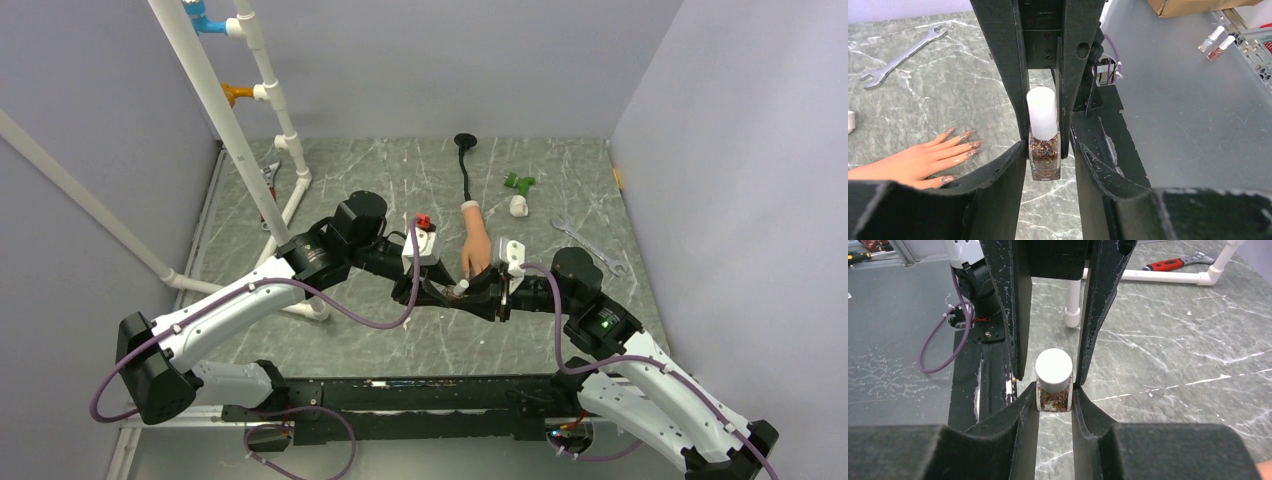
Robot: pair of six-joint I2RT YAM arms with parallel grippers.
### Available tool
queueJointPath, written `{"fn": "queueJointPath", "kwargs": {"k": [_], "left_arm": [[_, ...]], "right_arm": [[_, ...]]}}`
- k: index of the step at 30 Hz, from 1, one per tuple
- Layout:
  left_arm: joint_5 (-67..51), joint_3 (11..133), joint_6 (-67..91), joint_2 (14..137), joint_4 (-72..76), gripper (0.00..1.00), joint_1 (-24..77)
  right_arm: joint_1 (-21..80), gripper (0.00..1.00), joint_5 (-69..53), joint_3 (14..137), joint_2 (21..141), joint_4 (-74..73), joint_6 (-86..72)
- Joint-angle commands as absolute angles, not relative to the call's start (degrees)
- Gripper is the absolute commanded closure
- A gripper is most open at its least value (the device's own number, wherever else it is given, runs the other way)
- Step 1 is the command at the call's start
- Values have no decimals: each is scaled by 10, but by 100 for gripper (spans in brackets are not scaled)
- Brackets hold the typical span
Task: Paint the nails
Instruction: Pick up the nail polish bottle from the center of the board.
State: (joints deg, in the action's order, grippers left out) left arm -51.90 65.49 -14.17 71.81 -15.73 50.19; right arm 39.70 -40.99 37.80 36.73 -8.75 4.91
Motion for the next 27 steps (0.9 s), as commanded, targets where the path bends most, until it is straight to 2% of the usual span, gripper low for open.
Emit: {"fn": "queueJointPath", "kwargs": {"k": [1,19,22,24,26,27], "left_arm": [[-517,664,-146,711,-159,55,507],[-510,662,-125,710,-146,60,508],[-507,662,-127,708,-147,70,508],[-503,663,-126,708,-148,81,508],[-502,664,-128,709,-151,99,508],[-503,665,-128,709,-153,100,508]], "right_arm": [[400,100,-432,388,358,-4,39],[400,100,-441,363,334,59,11],[400,100,-440,355,335,84,-7],[400,100,-441,352,335,98,-22],[400,100,-438,349,334,108,-28],[400,100,-435,347,333,111,-32]]}}
